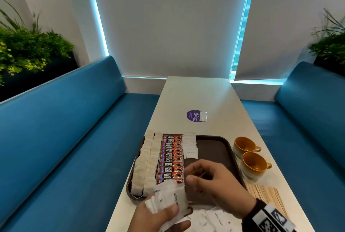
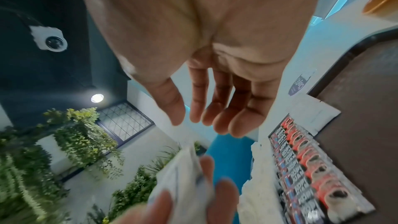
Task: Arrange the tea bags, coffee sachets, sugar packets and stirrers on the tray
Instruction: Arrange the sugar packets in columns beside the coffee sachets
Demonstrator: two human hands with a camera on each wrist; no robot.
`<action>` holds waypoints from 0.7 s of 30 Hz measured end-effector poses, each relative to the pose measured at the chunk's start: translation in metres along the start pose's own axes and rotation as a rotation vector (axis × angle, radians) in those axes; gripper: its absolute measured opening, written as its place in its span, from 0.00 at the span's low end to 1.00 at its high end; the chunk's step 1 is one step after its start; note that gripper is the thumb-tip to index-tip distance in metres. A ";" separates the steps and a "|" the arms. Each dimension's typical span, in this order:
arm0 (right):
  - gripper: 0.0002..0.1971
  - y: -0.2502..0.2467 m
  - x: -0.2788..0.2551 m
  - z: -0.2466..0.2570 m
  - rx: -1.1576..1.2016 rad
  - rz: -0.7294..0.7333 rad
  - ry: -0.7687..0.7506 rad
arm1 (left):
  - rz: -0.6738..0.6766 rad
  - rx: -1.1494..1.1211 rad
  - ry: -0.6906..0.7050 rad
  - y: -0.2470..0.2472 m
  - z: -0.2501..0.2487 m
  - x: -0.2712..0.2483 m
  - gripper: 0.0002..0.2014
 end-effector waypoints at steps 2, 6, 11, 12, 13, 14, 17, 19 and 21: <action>0.09 0.008 -0.018 0.000 0.046 0.018 0.035 | 0.044 -0.119 0.025 0.011 -0.003 -0.008 0.20; 0.10 0.017 -0.042 -0.004 0.053 0.029 0.052 | -0.042 -0.029 0.122 0.006 0.002 -0.016 0.23; 0.17 0.020 -0.060 -0.009 0.141 0.032 0.099 | -0.111 -0.027 0.169 0.012 0.005 -0.024 0.21; 0.18 0.023 -0.062 -0.010 0.145 0.048 0.110 | -0.108 -0.033 0.190 0.013 0.005 -0.025 0.22; 0.18 0.026 -0.065 -0.011 0.150 0.077 0.123 | -0.119 -0.039 0.202 0.014 0.004 -0.026 0.23; 0.17 0.030 -0.068 -0.012 0.156 0.113 0.137 | -0.128 -0.042 0.216 0.014 0.004 -0.025 0.23; 0.15 0.036 -0.072 -0.012 0.191 0.112 0.123 | -0.151 -0.064 0.238 0.015 0.001 -0.028 0.20; 0.14 0.029 -0.072 -0.013 0.250 -0.016 0.066 | -0.150 -0.073 0.260 0.016 0.001 -0.028 0.23; 0.14 0.021 -0.072 -0.014 0.275 -0.120 0.032 | -0.150 -0.084 0.269 0.017 0.000 -0.029 0.23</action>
Point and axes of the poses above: each hand's wrist, its own x-axis towards the middle knuckle, its own y-axis out of the palm, z = x × y, the point moved 7 cm from there along x, towards the middle knuckle, and after that the axes turned 13 degrees about -y, right-handed, at the moved point
